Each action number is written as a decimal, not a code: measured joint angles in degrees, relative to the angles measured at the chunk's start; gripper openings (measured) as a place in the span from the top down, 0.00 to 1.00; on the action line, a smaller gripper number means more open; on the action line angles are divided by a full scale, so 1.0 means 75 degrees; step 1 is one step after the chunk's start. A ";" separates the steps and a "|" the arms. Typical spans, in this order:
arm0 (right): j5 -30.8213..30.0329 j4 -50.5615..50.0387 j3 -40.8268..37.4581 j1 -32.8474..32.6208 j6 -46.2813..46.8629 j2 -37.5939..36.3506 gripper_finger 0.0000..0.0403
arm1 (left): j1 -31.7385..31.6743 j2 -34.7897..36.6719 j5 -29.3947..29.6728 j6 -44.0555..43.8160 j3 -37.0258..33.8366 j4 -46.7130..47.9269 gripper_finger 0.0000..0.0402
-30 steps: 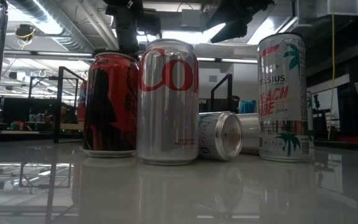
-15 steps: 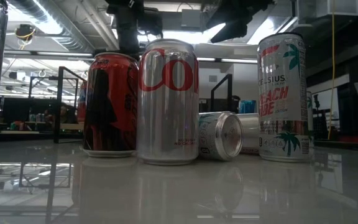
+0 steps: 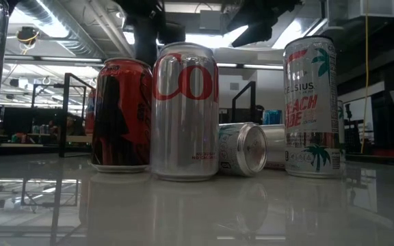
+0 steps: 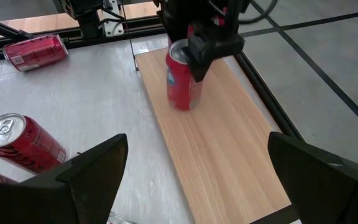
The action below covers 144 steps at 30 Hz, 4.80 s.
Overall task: Place canned beverage on shelf
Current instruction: Put the red soda can on the shelf aligned with the other red soda cans
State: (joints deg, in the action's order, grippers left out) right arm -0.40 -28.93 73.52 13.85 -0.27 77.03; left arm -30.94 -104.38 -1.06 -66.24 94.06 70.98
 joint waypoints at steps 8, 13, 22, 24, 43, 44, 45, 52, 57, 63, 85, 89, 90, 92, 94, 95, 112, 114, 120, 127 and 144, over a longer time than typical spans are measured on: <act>0.0000 0.0000 0.0000 0.0003 0.0000 -0.0001 0.06 | 0.0000 -0.0032 0.0067 0.0510 0.0000 0.0061 0.18; 0.0000 0.0000 0.0000 0.0000 0.0000 0.0000 0.06 | -0.0006 -0.0032 0.0067 0.0516 0.0000 0.0064 0.18; 0.0000 0.0000 0.0000 0.0000 0.0000 0.0000 0.06 | -0.0006 -0.0032 0.0064 0.0696 0.0000 0.0029 0.18; 0.0000 0.0000 0.0000 0.0002 0.0000 0.0000 0.06 | -0.0009 -0.0032 0.0017 0.0717 0.0000 0.0012 0.18; 0.0000 0.0000 0.0000 0.0000 0.0000 0.0000 0.06 | -0.0192 -0.0032 -0.0262 0.0712 0.0000 0.0009 0.18; -0.0001 0.0000 0.0000 0.0000 0.0000 0.0000 0.06 | -0.0191 -0.0032 -0.0265 0.0714 0.0000 0.0010 0.18; 0.0000 0.0000 0.0000 0.0000 0.0000 0.0000 0.06 | -0.0189 -0.0032 -0.0265 0.0713 0.0000 0.0009 0.18; 0.0000 0.0012 0.0000 0.0000 -0.0003 0.0000 0.06 | -0.0187 -0.0032 -0.0268 0.0507 0.0000 0.0009 0.18; 0.0000 0.0013 0.0000 0.0000 0.0000 0.0000 0.06 | -0.0172 -0.0032 -0.0268 0.0507 -0.0003 0.0009 0.18; 0.0000 0.0012 0.0000 0.0001 0.0000 -0.0001 0.06 | -0.0172 -0.0032 -0.0268 0.0504 -0.0003 0.0009 0.18; 0.0000 0.0012 0.0000 0.0000 0.0000 0.0000 0.06 | -0.0172 -0.0009 -0.0143 0.0422 -0.0003 -0.0141 0.02; -0.0001 0.0012 0.0000 0.0002 -0.0002 0.0000 0.06 | -0.0174 -0.0001 -0.0344 0.1431 -0.0003 -0.0206 0.03; -0.0002 0.0012 0.0000 0.0001 0.0000 0.0000 0.06 | -0.0194 0.0021 -0.0454 0.1797 -0.0003 -0.0215 0.04; 0.0000 0.0009 0.0000 0.0000 0.0000 0.0000 0.06 | -0.0223 0.0123 -0.0591 0.2528 -0.0003 -0.0317 0.04; 0.0000 0.0006 0.0000 0.0000 0.0000 0.0000 0.06 | -0.0235 0.0261 -0.0493 0.3151 -0.0003 -0.0487 0.04; -0.0001 0.0009 0.0000 0.0003 -0.0001 0.0000 0.06 | -0.0255 0.0337 -0.0379 0.3416 -0.0003 -0.0565 0.04; -0.0003 0.0009 0.0000 0.0003 -0.0003 0.0000 0.06 | -0.0207 0.1384 0.0334 0.7952 -0.0003 -0.0822 0.04; -0.0003 0.0009 0.0000 0.0002 -0.0003 0.0000 0.06 | -0.0170 0.1381 0.0317 0.8564 -0.0003 -0.1006 0.04; -0.0002 0.0009 0.0000 0.0000 -0.0001 0.0000 0.06 | -0.0119 0.1381 0.0076 1.1679 -0.0003 -0.0913 0.04; -0.0002 0.0009 0.0000 0.0000 -0.0002 0.0000 0.06 | -0.0102 0.1381 -0.0749 1.4061 -0.0003 -0.0778 0.04; -0.0003 0.0012 0.0000 0.0003 -0.0003 0.0000 0.06 | -0.0160 0.1309 -0.1405 1.6039 -0.0116 -0.0367 0.04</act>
State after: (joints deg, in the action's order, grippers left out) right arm -0.43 -28.84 73.52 13.87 -0.30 77.03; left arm -32.14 -94.56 -11.59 54.06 93.19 68.23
